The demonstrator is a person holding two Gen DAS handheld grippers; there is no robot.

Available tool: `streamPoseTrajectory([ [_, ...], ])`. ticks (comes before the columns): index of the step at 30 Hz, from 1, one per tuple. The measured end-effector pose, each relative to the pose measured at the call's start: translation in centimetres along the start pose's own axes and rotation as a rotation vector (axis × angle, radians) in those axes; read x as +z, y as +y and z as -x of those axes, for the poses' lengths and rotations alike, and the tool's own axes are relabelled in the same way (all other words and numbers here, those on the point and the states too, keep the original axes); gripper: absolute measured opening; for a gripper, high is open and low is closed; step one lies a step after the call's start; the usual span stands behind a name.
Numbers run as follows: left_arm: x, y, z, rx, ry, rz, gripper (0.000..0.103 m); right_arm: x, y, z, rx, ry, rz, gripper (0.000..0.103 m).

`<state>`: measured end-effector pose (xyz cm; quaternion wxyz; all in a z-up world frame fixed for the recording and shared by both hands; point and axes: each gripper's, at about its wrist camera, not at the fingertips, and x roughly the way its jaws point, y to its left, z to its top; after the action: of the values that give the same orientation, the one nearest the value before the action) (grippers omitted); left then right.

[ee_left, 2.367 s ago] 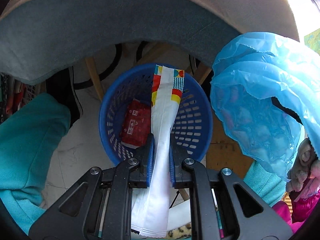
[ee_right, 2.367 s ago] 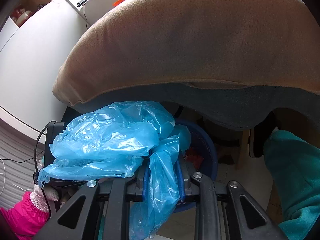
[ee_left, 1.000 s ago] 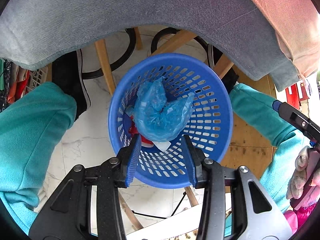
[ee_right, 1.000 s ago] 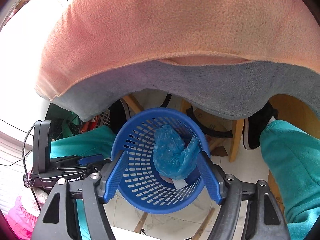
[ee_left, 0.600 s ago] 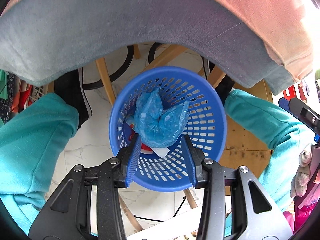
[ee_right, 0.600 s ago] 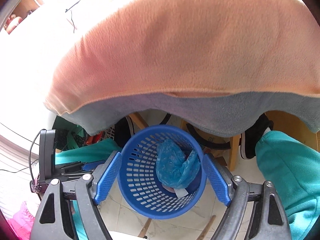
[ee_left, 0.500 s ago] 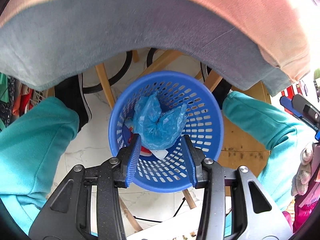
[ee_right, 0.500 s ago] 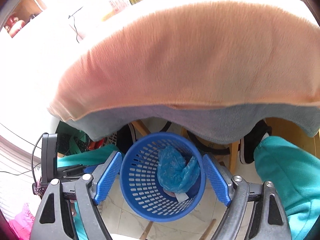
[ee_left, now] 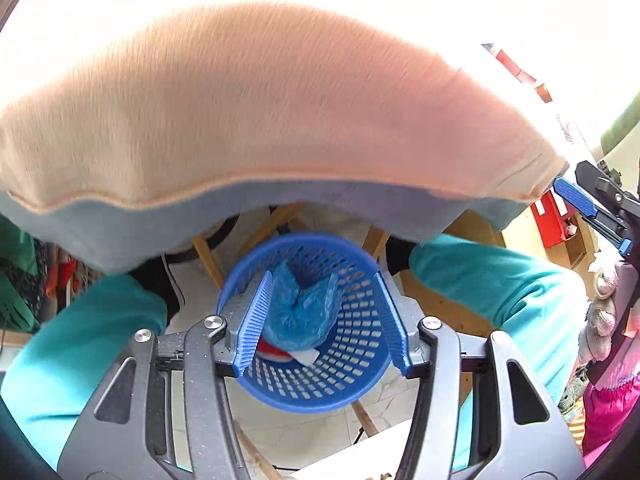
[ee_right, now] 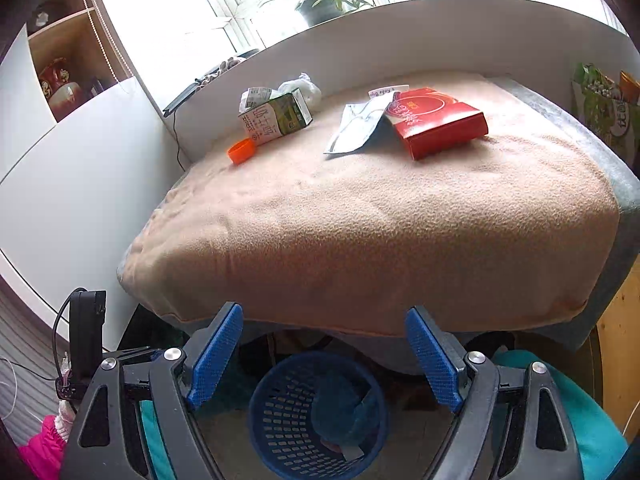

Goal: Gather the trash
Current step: 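Raise both tools back toward the bed, then close the left tool on the orange cap while the right tool approaches the milk carton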

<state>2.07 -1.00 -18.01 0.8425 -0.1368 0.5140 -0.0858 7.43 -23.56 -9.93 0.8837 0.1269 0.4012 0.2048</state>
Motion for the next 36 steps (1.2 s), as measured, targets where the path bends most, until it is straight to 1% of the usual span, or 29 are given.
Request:
streamPoseTrajectory([
  [5, 2.0, -1.0, 2.4, 0.001, -0.073, -0.038, 0.053, 1.9, -0.4, 1.4, 0.007, -0.049, 0.005, 0.087],
  [9, 4.1, -1.6, 3.9, 0.007, -0.133, -0.068, 0.054, 4.0, -1.3, 1.8, 0.016, -0.080, -0.002, 0.087],
  [17, 9.8, -1.7, 5.2, 0.028, -0.232, -0.072, 0.054, 8.2, -1.6, 2.0, 0.064, -0.112, 0.005, 0.087],
  [20, 12.1, -1.6, 5.5, 0.043, -0.269, -0.068, 0.054, 9.6, -1.6, 1.3, 0.059, -0.110, 0.014, 0.087],
  [22, 13.5, -1.4, 5.5, 0.050, -0.285, -0.063, 0.056, 10.9, -1.9, 1.0, 0.084, -0.103, 0.006, 0.087],
  [23, 14.2, -1.2, 5.5, 0.053, -0.292, -0.058, 0.060, 11.6, -1.9, 0.7, 0.093, -0.100, 0.005, 0.087],
  [24, 14.7, -1.0, 5.5, 0.054, -0.300, -0.056, 0.062, 12.3, -1.9, 0.5, 0.094, -0.103, 0.008, 0.087],
  [28, 17.1, -0.3, 5.0, 0.051, -0.307, -0.046, 0.062, 15.7, -1.1, -1.1, 0.079, -0.103, 0.056, 0.087],
  [33, 20.4, 0.5, 3.8, 0.064, -0.316, -0.031, 0.062, 19.8, -0.1, -3.7, 0.107, -0.097, 0.052, 0.087],
  [36, 22.2, 1.3, 2.8, 0.051, -0.310, -0.019, 0.062, 21.8, 0.7, -5.9, 0.155, -0.085, 0.064, 0.088],
])
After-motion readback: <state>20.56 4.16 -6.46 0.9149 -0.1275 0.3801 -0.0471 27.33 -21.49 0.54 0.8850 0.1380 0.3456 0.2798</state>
